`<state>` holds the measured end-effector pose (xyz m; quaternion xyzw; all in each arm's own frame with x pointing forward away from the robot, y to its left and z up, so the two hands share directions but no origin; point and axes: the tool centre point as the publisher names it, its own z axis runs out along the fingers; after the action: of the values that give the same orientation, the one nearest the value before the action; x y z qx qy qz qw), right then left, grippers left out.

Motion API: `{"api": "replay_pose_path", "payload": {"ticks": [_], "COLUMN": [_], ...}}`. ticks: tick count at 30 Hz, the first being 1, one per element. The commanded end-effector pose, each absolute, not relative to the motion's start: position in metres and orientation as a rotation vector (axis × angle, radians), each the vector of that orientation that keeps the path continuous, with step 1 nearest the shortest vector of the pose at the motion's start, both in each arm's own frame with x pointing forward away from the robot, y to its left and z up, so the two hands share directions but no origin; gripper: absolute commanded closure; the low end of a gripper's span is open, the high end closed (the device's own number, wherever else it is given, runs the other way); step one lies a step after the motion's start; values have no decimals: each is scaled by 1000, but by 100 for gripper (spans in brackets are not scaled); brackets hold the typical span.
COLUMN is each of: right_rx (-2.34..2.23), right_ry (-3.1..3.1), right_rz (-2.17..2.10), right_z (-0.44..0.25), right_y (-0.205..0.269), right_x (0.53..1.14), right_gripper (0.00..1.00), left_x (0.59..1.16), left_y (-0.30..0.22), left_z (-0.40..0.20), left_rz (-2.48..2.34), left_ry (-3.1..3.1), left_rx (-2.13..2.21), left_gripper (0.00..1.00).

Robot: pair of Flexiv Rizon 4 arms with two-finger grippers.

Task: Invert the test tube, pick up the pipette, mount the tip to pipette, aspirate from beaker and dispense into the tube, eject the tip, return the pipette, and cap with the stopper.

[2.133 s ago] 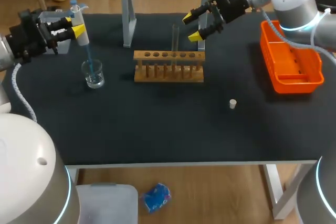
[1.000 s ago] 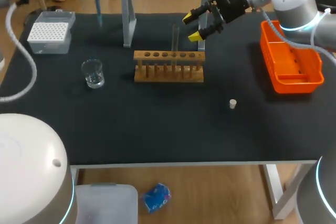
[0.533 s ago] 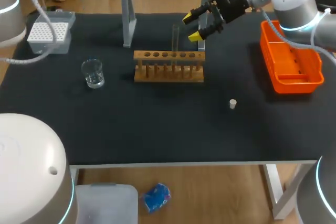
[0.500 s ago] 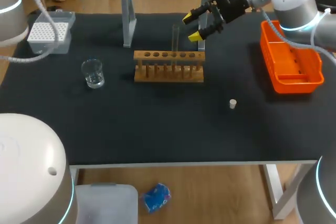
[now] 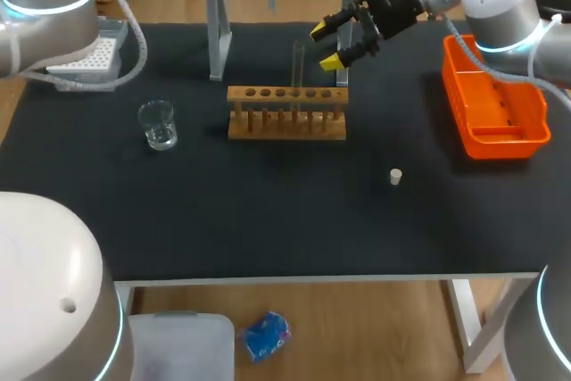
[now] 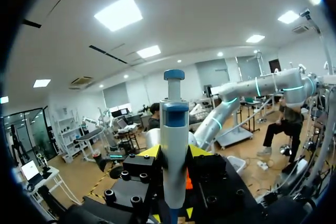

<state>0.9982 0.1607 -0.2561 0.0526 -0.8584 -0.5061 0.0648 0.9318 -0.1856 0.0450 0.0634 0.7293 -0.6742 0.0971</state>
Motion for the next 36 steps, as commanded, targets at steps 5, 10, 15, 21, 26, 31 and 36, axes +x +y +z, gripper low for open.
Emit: {"api": "replay_pose_path", "payload": {"ticks": [5,10,15,21,26,31,36], "right_rx": [162,162,162,162,162,162,162], "right_ry": [-2589,-2589,-2589,-2589,-2589,-2589,-2589], "right_rz": [-1521,-1521,-1521,-1521,-1521,-1521,-1521], "right_z": [-255,-255,-255,-255,-255,-255,-255], "right_y": [160,160,160,160,160,160,160], "right_x": [999,999,999,999,999,999,999], "right_gripper": [0,0,0,0,0,0,0], "left_x": [942,942,942,942,942,954,967], "left_y": [-210,-210,-210,-210,-210,-210,-213], "left_z": [31,31,31,31,31,26,21], "left_rz": [-2038,-2038,-2038,-2038,-2038,-2063,-2084], "left_ry": [2171,2171,2171,2171,2171,2174,2180], "left_rx": [207,207,207,207,207,159,148], "left_gripper": [100,100,100,100,100,100,100]}}
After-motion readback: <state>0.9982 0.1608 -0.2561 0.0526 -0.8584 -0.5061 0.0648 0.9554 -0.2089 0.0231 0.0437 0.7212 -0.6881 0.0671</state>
